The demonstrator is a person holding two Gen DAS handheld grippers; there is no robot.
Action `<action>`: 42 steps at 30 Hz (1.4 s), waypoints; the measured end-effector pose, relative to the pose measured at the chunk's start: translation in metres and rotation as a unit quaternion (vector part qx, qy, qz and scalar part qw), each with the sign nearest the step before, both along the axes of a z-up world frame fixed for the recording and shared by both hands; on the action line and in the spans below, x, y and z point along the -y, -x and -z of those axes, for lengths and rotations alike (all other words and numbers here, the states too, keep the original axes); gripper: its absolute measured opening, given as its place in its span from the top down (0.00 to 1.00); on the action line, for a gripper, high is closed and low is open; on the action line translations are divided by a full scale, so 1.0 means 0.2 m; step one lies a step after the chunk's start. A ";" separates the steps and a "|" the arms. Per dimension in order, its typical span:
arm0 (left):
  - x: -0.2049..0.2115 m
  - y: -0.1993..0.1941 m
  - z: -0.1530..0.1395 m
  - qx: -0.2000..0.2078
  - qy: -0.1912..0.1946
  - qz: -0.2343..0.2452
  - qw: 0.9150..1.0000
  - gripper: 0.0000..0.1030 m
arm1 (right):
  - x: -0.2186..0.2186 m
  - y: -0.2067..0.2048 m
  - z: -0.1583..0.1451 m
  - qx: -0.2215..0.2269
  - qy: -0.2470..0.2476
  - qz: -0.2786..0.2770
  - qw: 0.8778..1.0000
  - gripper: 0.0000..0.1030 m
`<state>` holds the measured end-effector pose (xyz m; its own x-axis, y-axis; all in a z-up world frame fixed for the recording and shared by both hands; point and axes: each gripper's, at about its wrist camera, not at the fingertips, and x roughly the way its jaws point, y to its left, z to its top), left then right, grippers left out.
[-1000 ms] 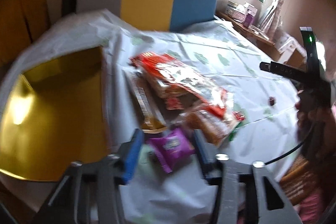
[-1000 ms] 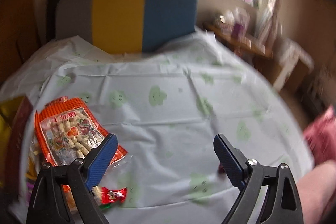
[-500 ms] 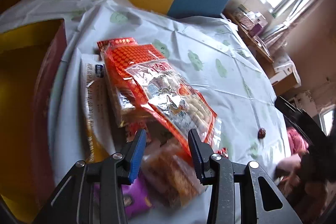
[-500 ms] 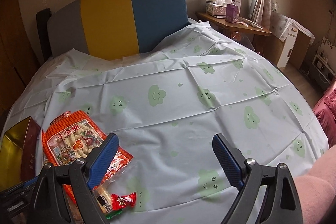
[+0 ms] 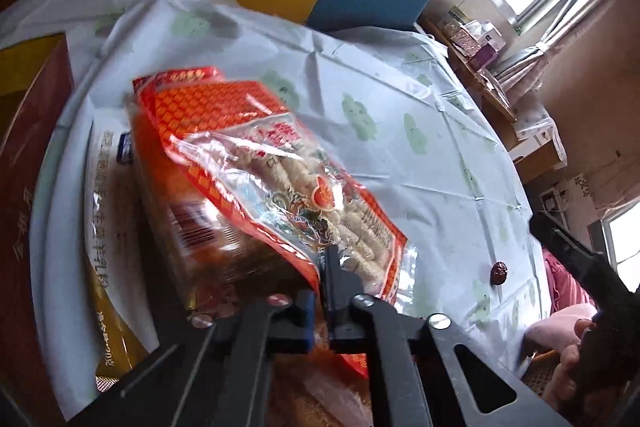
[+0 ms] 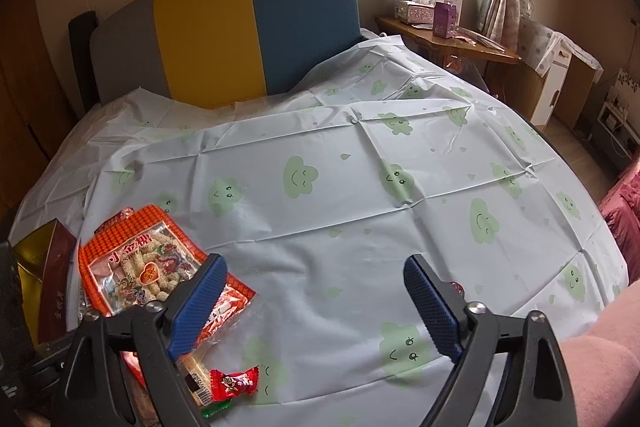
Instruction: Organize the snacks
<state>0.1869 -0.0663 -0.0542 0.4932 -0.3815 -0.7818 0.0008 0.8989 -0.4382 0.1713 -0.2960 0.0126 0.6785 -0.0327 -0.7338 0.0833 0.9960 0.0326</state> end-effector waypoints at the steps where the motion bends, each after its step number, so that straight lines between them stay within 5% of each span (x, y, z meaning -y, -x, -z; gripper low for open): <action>1: 0.01 0.00 -0.02 0.009 -0.007 0.006 1.000 0.99 | -0.01 0.00 0.01 -0.003 0.003 -0.002 1.000 0.15; 8: 0.04 -0.03 -0.23 0.078 -0.025 0.036 0.996 1.00 | -0.01 -0.02 0.05 -0.023 0.023 0.003 0.999 0.22; 15: -0.06 -0.01 -0.49 0.146 -0.031 0.033 0.988 1.00 | -0.03 -0.04 0.09 -0.049 0.035 -0.004 0.998 0.40; 26: -0.41 0.18 -0.72 0.186 -0.034 0.005 0.982 1.00 | -0.08 -0.04 0.12 -0.053 0.066 -0.022 0.996 0.41; 42: -0.99 0.58 -0.62 0.147 -0.065 -0.092 0.983 1.00 | -0.12 -0.02 0.12 -0.052 0.084 -0.024 0.995 0.41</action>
